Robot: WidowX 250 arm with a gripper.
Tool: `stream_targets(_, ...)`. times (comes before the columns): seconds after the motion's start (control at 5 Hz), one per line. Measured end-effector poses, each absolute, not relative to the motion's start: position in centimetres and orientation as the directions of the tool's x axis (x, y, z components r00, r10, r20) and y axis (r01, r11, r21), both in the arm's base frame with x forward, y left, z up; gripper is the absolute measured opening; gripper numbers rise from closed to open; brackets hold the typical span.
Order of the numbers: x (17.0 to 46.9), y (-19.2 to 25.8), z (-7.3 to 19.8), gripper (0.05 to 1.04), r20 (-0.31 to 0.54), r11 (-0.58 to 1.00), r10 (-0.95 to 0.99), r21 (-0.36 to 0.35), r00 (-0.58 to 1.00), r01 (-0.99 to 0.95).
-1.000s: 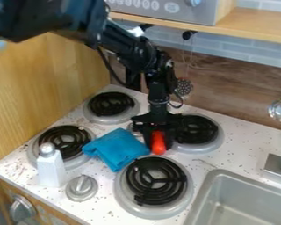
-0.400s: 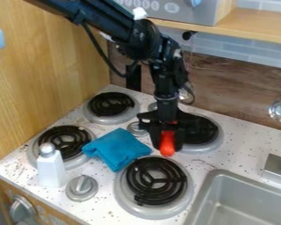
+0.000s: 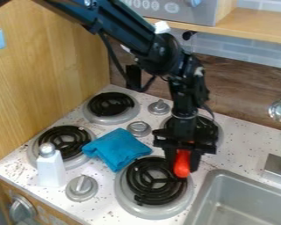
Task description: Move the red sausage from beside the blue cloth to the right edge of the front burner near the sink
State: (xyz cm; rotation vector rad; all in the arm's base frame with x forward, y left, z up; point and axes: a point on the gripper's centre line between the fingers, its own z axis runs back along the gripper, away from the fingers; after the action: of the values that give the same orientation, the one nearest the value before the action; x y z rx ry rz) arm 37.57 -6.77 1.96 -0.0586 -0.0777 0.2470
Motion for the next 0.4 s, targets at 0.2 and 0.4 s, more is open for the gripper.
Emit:
stream_targets(0.2,37.42,-7.73,1.87,0.562,0.078,0.973,0.226,-0.062,0.971,-0.221)
stream_targets(0.4,37.10,-8.54,1.56,0.562,0.080,0.977,0.209,-0.055,0.975,-0.205)
